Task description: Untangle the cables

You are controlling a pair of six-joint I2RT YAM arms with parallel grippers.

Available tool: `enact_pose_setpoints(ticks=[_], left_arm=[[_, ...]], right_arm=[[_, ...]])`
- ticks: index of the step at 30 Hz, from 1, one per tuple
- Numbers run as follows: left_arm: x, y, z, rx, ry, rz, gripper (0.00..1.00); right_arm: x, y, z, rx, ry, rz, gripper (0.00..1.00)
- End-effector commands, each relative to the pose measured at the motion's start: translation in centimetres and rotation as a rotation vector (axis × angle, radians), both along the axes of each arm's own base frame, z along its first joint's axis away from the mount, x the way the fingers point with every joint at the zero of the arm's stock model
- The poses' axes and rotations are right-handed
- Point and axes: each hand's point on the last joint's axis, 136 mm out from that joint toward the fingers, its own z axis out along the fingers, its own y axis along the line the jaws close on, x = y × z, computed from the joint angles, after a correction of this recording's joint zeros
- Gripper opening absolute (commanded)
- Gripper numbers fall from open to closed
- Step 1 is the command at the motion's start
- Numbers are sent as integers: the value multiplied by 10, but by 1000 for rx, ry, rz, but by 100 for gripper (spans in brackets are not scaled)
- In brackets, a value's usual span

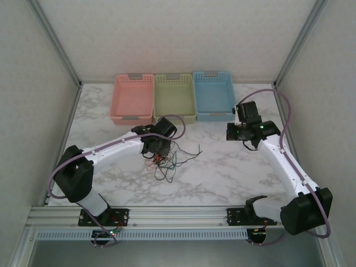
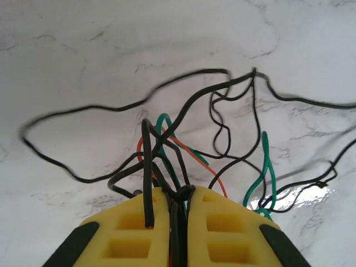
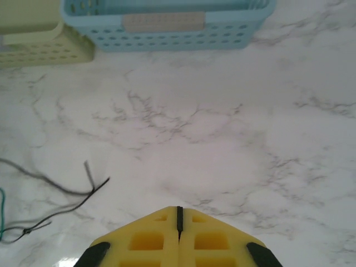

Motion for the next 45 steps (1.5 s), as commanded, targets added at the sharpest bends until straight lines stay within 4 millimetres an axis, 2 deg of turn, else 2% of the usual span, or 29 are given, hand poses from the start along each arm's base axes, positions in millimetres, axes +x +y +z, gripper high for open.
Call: enact_pose_setpoints(ticks=[1,5,7,9,15,21,27,36,39,45], left_arm=[[-7,6,6,7,-7,-10,0],[-8,1,3,-18,7,-14,0],[-7,1,3,-24,1,-6,0],[-7,-2,3,-44,2,-2,0],[-11,-14,0,-115,30,-3,0],[-13,-16,-2,-133,39,-3,0],[-14,-19,3,-166,32,-12,0],[-20,-20,14,-207,27,-31,0],[-21,-18,13,-199,28,-30,0],[-21,-16,13,-200,22,-26,0]], right_arm=[[11,-1,14,-17,-42,-15,0],[13,30,11,177,-16,0,0],[9,52,1,309,46,23,17],[5,65,-14,391,120,1,33],[-5,100,-51,496,252,14,48],[-16,145,-69,452,315,198,48],[-11,179,-79,487,363,299,43],[-7,196,-105,482,453,360,42],[-13,202,-104,511,465,404,44],[-23,201,-107,518,470,431,48]])
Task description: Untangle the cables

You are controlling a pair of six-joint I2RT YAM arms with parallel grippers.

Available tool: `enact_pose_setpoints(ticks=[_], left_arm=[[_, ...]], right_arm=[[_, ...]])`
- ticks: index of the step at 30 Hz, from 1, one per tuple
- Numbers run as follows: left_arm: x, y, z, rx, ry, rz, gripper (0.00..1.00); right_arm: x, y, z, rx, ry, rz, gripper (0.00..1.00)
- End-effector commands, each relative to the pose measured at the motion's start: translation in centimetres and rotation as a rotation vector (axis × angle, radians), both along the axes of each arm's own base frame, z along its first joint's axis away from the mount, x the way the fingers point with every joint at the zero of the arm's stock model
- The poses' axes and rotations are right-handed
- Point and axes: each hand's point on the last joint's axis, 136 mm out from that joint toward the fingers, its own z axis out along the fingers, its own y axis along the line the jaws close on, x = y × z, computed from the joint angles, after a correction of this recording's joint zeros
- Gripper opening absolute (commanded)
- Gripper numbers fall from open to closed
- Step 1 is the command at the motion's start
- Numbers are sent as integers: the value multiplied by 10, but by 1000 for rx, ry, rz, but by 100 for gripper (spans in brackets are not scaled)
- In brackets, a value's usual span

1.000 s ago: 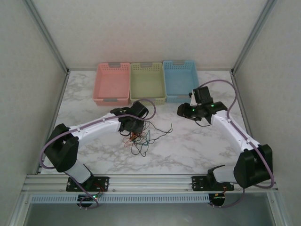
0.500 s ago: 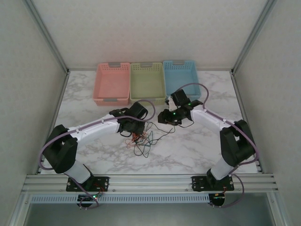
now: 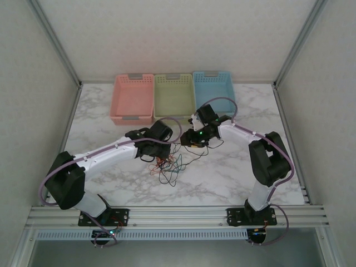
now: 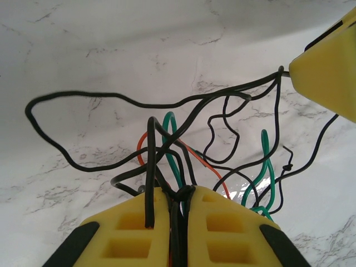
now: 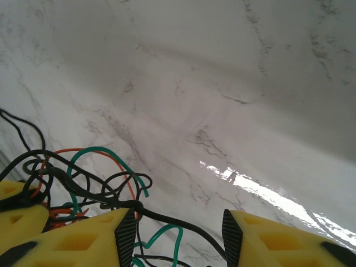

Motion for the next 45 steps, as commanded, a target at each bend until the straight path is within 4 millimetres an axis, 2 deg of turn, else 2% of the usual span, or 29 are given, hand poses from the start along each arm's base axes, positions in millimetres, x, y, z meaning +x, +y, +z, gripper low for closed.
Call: enact_pose_setpoints(ticks=[1,13,17,21,24,27,32,34,40,45], left_arm=[[-3,0,7,-27,-6,3,0],[-2,0,13,-32,-16,-3,0],[-2,-3,13,-43,-13,-3,0],[-3,-3,13,-46,-11,-2,0],[-3,-2,12,-42,-11,1,0],[-3,-2,12,-45,-11,4,0],[-3,-2,12,-47,-12,5,0],[-2,-2,11,-42,-11,7,0],[-2,1,8,-27,-12,12,0],[-1,3,6,-12,-12,19,0]], right_arm=[[-11,5,4,35,-3,50,48],[-27,-6,-19,-20,33,92,45],[-28,-4,-22,-33,30,103,44],[-27,0,-19,-26,11,109,35],[-25,1,-16,-22,2,109,22],[-25,2,-14,-19,-4,110,13],[-23,-1,-11,-30,-31,99,1],[-23,-3,-10,-40,-41,95,0],[-15,-19,-6,-132,-92,48,0],[-2,-47,-5,-292,-165,-16,0]])
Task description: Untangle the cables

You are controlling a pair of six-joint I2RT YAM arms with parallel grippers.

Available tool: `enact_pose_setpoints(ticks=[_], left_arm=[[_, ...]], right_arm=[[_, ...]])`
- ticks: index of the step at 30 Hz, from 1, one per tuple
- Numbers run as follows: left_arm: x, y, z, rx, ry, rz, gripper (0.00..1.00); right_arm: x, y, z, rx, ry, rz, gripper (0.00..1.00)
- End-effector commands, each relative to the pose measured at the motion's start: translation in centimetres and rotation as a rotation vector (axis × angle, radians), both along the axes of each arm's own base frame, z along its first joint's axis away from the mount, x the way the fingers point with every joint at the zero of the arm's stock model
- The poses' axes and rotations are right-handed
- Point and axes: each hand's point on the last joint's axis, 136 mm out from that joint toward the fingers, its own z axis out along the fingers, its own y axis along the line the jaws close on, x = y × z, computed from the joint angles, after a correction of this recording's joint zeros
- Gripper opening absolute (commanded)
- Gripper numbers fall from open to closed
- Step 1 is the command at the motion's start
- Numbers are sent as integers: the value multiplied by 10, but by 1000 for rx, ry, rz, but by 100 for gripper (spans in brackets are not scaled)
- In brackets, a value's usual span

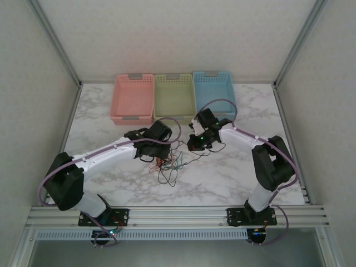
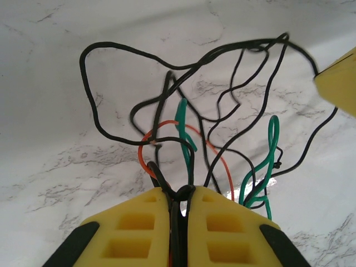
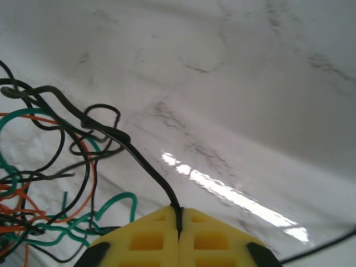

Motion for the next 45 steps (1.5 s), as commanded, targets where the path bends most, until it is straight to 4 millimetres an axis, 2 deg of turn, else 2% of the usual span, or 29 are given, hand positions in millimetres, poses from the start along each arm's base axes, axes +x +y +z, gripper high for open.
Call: enact_pose_setpoints(ticks=[1,3,5,6,8,15,16,18,19,24,28,33,40,42,45], left_arm=[[0,3,3,2,-6,20,0],[1,4,1,13,-5,22,2],[1,5,0,17,-7,25,13],[1,5,0,18,-8,25,15],[1,6,-2,22,-5,27,16],[3,12,-18,84,12,48,3],[4,14,-20,96,14,50,1],[4,17,-26,122,18,58,0],[5,19,-29,135,19,62,0],[7,27,-45,184,35,89,0],[4,31,-61,204,62,96,0],[0,38,-71,217,71,121,0],[2,46,-73,220,70,155,0],[4,48,-73,223,69,159,0],[4,51,-72,225,69,170,0]], right_arm=[[12,-28,7,-156,-89,-60,0],[16,-40,10,-219,-121,-81,0],[19,-48,13,-251,-150,-98,0],[20,-50,16,-257,-166,-105,0],[22,-56,19,-280,-190,-129,0],[27,-74,25,-312,-206,-181,0],[24,-70,27,-273,-189,-169,0],[14,-50,34,-127,-137,-96,0],[11,-48,37,-110,-129,-84,0],[11,-65,48,-157,-154,-122,0],[11,-74,68,-87,-173,-170,0],[6,-86,93,-23,-192,-209,0],[0,-127,96,-148,-173,-335,0],[0,-145,92,-244,-190,-371,0],[2,-187,88,-464,-233,-449,0]])
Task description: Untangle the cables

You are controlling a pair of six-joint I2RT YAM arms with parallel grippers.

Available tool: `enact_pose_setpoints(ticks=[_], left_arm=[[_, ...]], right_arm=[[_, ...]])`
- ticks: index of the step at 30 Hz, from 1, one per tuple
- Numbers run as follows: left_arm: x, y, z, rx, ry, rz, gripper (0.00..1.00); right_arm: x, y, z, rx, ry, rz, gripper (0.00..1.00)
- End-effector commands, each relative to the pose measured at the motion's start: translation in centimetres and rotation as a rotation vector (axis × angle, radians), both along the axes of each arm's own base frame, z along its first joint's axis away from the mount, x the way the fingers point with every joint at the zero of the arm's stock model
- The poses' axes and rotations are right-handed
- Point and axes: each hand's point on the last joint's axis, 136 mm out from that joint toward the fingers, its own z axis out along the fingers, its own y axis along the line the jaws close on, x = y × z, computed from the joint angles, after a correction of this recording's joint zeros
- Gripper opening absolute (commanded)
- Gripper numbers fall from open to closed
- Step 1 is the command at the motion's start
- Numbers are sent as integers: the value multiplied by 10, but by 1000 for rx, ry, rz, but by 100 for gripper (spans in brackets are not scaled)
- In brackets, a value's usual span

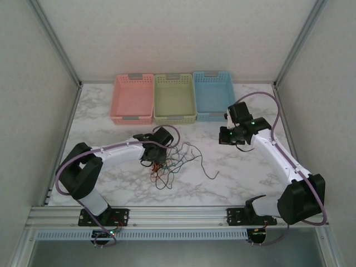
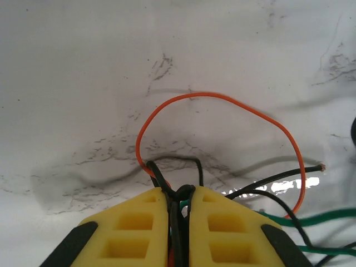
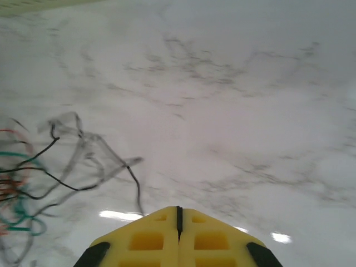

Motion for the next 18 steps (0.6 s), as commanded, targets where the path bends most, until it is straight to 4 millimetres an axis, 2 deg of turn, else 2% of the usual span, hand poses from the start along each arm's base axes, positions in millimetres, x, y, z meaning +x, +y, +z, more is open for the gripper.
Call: enact_pose_setpoints(ticks=[1,3,7,9,10,11,13,18], left_arm=[[-2,17,-4,42,9,44,0],[-3,17,-4,34,11,45,0],[-5,7,-4,-21,21,22,0],[-4,6,-2,-27,16,23,0],[-3,6,-1,-28,13,23,0],[-3,6,0,-28,12,23,0],[-2,4,2,-30,12,19,0],[-2,4,5,-32,11,12,0]], right_arm=[[-2,-54,5,-248,-23,-136,0],[-1,-52,8,-201,-33,-140,0],[2,6,13,119,-48,-9,0],[2,28,11,222,-12,46,8],[2,38,8,252,13,73,15],[2,47,3,264,37,99,24],[2,60,-10,241,75,151,32],[6,85,-47,156,134,239,38]])
